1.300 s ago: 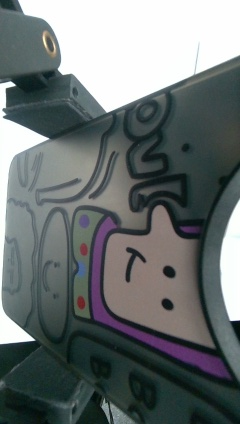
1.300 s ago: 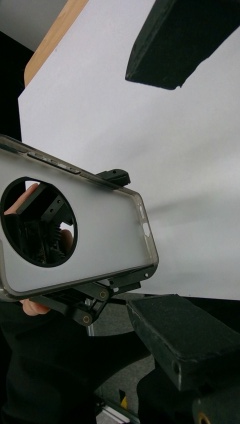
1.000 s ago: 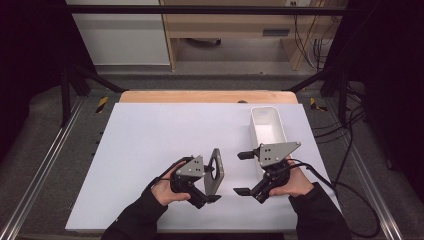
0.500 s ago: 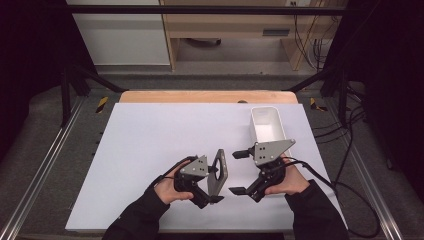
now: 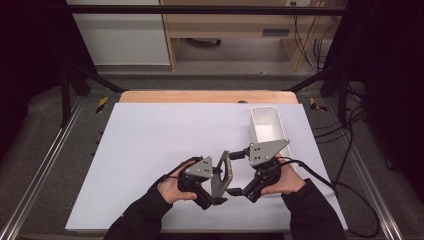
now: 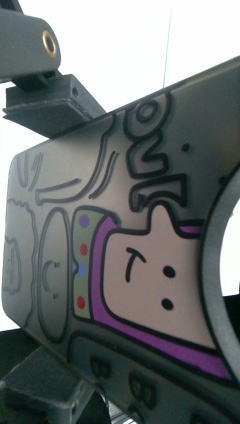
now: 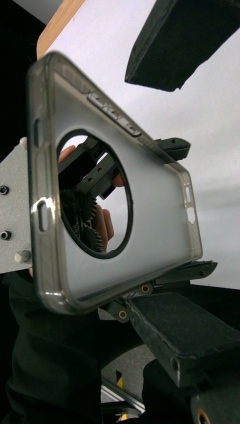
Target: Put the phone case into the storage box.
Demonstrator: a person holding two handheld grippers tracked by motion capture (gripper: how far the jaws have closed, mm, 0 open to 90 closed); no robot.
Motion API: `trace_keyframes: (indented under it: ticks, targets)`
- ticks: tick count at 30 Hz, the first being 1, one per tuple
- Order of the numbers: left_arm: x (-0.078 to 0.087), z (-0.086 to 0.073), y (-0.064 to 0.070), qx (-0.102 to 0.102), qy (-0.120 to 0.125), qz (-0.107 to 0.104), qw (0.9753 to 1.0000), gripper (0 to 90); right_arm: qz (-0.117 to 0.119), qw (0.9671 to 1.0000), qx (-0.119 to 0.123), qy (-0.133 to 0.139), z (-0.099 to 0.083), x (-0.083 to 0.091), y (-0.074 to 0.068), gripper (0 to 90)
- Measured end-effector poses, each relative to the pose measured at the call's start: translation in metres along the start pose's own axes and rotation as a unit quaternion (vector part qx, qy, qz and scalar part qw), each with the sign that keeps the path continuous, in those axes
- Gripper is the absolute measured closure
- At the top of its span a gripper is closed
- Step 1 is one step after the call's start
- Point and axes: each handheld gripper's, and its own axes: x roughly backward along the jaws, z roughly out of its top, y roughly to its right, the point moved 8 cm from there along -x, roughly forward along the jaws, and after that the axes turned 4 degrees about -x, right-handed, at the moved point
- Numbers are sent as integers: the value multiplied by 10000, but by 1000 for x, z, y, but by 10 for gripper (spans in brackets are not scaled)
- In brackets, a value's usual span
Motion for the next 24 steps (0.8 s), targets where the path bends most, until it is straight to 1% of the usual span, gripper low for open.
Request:
trace_keyframes:
  ticks: [10,20,24]
  targets:
    - [-6,1,5,-126,-63,-113,9998,115,127,9999,55,11,-2,-5,-3,44]
    - [-8,-1,8,-211,-132,-163,9996,115,291,9995,107,15,-4,-10,-5,64]
    - [-8,-2,8,-244,-164,-145,9995,115,395,9992,115,16,-4,-11,-7,102]
